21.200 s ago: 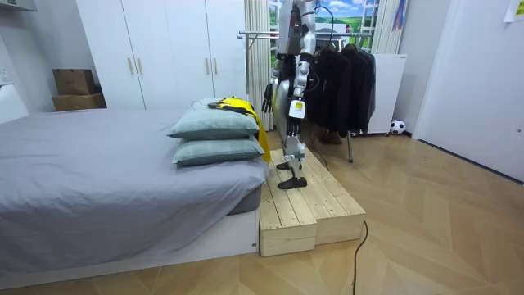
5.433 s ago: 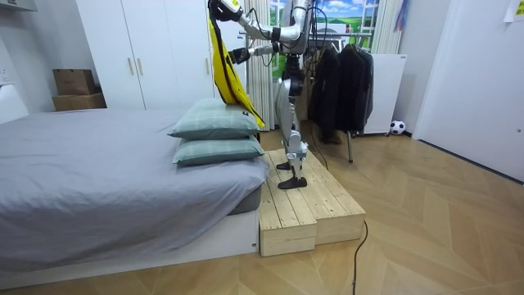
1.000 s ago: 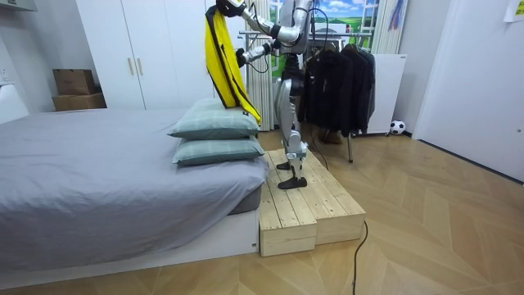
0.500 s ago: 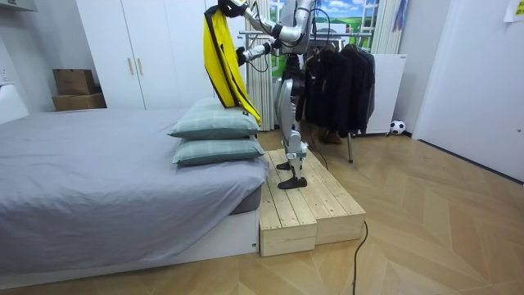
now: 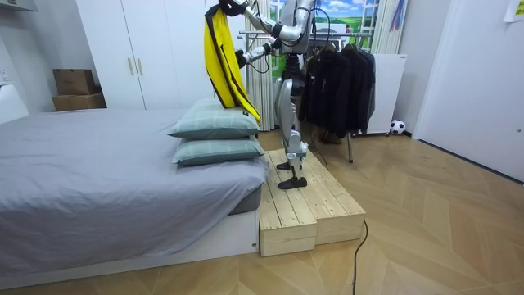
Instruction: Hang clothes
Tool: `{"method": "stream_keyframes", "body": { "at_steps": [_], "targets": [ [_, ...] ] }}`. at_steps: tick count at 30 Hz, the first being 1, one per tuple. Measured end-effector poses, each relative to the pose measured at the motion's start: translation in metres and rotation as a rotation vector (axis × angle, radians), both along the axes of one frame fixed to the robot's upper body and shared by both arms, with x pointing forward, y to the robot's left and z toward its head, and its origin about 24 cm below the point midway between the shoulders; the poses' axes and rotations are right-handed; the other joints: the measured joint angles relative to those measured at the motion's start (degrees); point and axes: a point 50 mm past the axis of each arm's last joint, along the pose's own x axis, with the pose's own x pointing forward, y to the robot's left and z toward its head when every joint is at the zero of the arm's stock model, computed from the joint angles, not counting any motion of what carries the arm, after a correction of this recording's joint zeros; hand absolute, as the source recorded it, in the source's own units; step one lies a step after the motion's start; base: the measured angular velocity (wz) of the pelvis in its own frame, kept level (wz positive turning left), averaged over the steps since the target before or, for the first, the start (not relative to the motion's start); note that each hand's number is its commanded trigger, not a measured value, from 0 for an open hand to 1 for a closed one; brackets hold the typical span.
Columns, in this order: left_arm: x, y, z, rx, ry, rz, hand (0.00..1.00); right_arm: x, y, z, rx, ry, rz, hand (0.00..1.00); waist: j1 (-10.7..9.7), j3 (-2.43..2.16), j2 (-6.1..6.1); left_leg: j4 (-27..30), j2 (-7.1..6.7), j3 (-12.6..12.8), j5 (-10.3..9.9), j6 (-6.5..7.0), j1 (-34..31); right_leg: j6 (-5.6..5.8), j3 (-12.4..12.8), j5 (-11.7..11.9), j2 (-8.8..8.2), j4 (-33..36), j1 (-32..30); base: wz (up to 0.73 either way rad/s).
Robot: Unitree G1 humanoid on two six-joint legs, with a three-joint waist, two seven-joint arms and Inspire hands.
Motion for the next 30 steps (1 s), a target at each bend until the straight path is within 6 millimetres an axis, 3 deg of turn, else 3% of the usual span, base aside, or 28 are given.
{"method": "stream_keyframes", "body": {
  "at_steps": [18, 30],
  "targets": [
    [-0.003, 0.001, 0.005, 0.001, -0.027, -0.016, 1.0, -0.004, -0.007, -0.01, 0.001, 0.04, -0.021, 1.0, -0.59, -0.34, 0.52, 0.14, -0.09, -0.27, 0.0, 0.0, 0.05, 0.0, -0.01, 0.0, -0.02, 0.05, 0.22, 0.0],
    [-0.004, 0.003, 0.004, 0.097, -0.033, -0.026, 1.0, -0.017, -0.029, -0.025, -0.056, 0.042, -0.021, 1.0, -1.72, -0.39, 0.56, 0.28, -0.17, -0.64, 0.0, 0.0, 0.16, 0.0, -0.15, 0.0, -0.02, -0.01, 0.46, 0.01]
  ]
}}
